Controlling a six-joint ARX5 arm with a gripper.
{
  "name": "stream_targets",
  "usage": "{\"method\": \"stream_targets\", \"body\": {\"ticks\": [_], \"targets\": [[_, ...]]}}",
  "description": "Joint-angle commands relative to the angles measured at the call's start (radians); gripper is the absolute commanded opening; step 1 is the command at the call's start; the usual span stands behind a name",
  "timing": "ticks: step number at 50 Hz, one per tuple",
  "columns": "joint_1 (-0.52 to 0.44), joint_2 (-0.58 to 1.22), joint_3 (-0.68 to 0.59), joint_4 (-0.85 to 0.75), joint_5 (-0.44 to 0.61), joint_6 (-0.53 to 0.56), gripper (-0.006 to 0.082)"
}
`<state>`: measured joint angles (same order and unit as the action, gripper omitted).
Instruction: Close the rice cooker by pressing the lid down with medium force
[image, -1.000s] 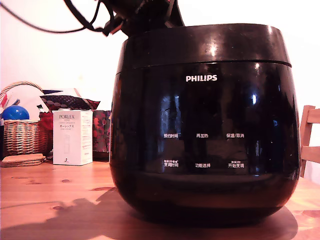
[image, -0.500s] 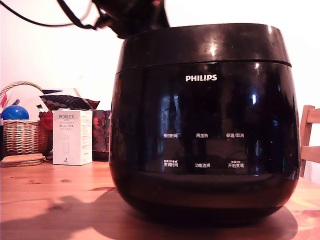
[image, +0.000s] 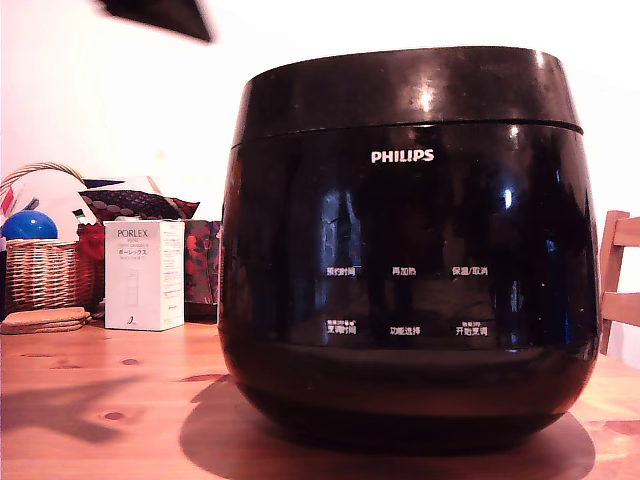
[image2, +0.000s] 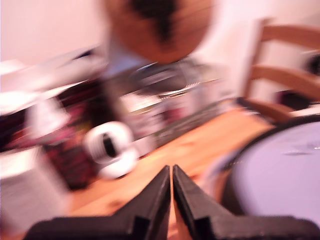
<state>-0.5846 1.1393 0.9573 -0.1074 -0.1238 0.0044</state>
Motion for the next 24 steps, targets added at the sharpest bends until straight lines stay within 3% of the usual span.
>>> {"method": "stream_targets", "body": {"ticks": [1,15,24], "targets": [[0.040,-0.026,0.001,-0.002,-0.002,0.005,-0.0023],[0.197,-0.067,0.001,-0.010,0.000,0.004,-0.0023],[0.236,-0.068,0.001,-0.010,0.000,0.004,-0.0023]]}}
